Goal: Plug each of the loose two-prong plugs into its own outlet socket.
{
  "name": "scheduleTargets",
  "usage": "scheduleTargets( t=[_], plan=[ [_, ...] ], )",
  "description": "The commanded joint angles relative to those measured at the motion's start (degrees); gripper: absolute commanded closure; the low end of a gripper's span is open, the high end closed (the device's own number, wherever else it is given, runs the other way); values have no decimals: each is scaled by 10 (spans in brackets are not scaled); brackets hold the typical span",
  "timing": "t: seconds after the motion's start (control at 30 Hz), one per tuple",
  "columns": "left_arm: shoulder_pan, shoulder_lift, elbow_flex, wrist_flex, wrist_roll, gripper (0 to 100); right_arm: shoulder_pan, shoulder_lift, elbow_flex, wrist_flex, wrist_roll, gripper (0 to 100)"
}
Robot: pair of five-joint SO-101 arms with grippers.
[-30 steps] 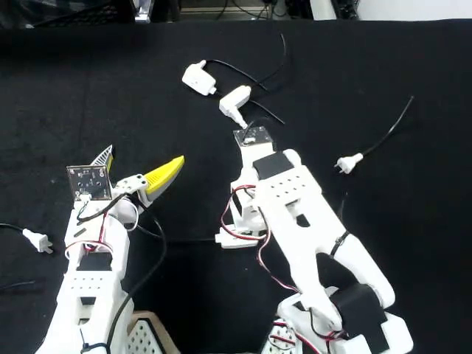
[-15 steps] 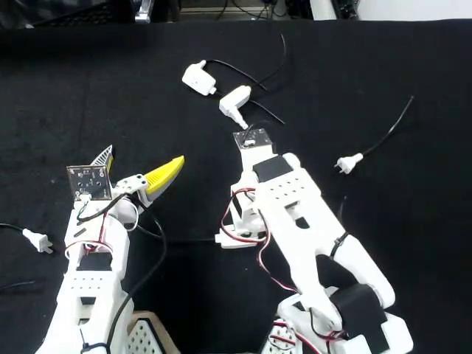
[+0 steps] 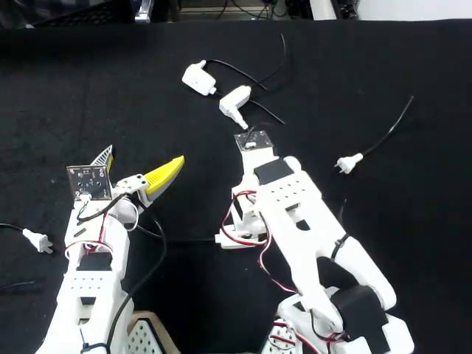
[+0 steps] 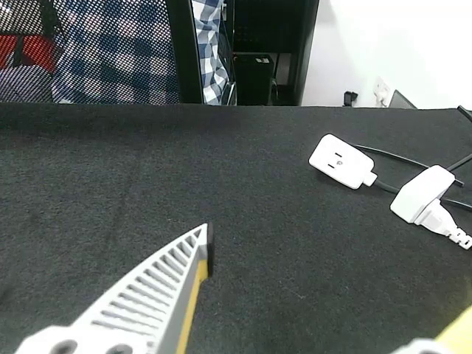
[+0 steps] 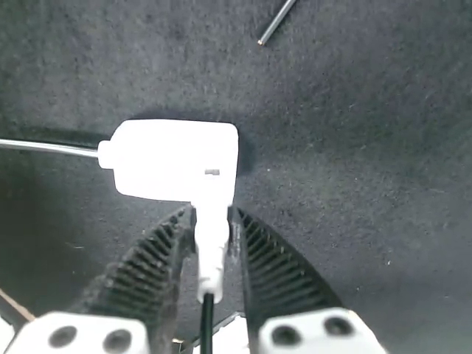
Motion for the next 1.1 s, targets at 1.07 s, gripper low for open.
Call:
scheduleTargets(
  t=[1.07],
  plan=[
    [15,-8,13,0,3,478,-4,221,-46,-83,4,639]
  ],
)
